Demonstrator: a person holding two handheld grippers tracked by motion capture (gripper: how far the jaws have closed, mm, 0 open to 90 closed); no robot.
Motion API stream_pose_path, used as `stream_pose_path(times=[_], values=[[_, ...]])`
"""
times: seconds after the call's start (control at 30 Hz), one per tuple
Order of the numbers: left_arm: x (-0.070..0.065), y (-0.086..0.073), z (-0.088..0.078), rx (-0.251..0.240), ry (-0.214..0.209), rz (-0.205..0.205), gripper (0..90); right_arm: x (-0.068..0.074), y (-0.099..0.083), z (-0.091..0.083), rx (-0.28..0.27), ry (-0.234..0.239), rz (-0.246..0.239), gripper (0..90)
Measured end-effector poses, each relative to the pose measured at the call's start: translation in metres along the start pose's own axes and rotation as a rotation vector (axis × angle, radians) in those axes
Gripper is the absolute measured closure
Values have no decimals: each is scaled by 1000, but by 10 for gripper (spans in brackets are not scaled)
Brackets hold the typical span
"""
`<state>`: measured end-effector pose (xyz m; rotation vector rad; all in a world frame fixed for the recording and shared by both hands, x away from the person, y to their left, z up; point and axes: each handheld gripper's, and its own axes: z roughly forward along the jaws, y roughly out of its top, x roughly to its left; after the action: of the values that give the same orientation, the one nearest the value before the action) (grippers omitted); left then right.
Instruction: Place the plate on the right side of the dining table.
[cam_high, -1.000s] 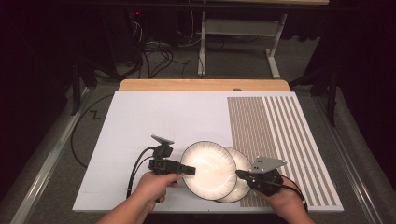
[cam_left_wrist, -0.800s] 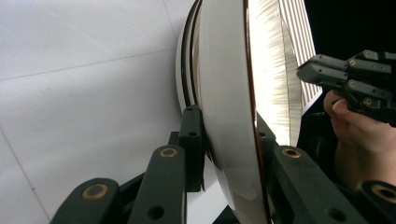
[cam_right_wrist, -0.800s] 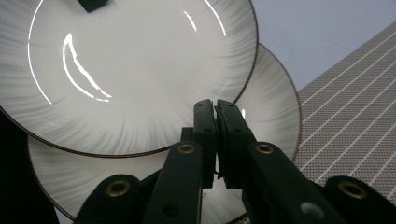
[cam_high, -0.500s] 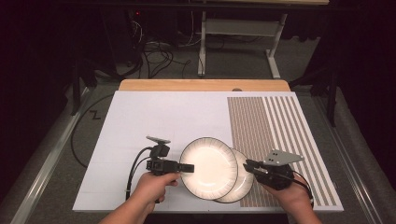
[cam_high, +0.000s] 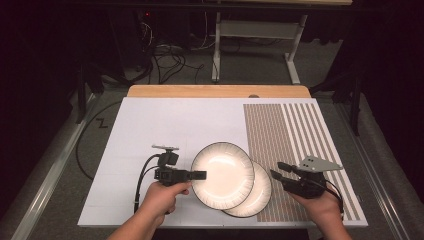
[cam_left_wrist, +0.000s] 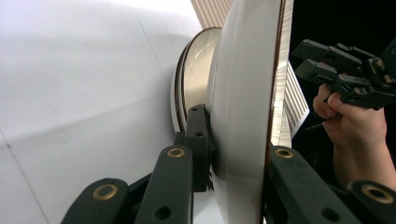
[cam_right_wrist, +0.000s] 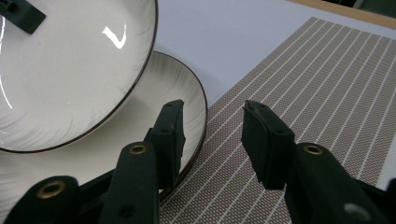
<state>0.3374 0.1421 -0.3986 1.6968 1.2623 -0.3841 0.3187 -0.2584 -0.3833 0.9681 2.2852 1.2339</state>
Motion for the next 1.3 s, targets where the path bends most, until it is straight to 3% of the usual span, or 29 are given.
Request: stream_pose_path(times=[0.47, 0.6, 0.9, 1.13, 1.3], values=[[5, 0, -5, -129, 7, 161, 784, -10, -2, -13, -67, -56, 36, 403], [2, -4, -6, -173, 10, 230, 786, -13, -3, -16, -86, -67, 49, 347], [-3, -15, -9, -245, 10, 335, 784, -17, -4, -23, -136, -78, 74, 164], [-6, -21, -11, -281, 14, 390, 783, -17, -8, -25, -156, -84, 84, 17], [-7, -24, -12, -294, 17, 418, 783, -15, -8, -24, -156, -91, 76, 10]])
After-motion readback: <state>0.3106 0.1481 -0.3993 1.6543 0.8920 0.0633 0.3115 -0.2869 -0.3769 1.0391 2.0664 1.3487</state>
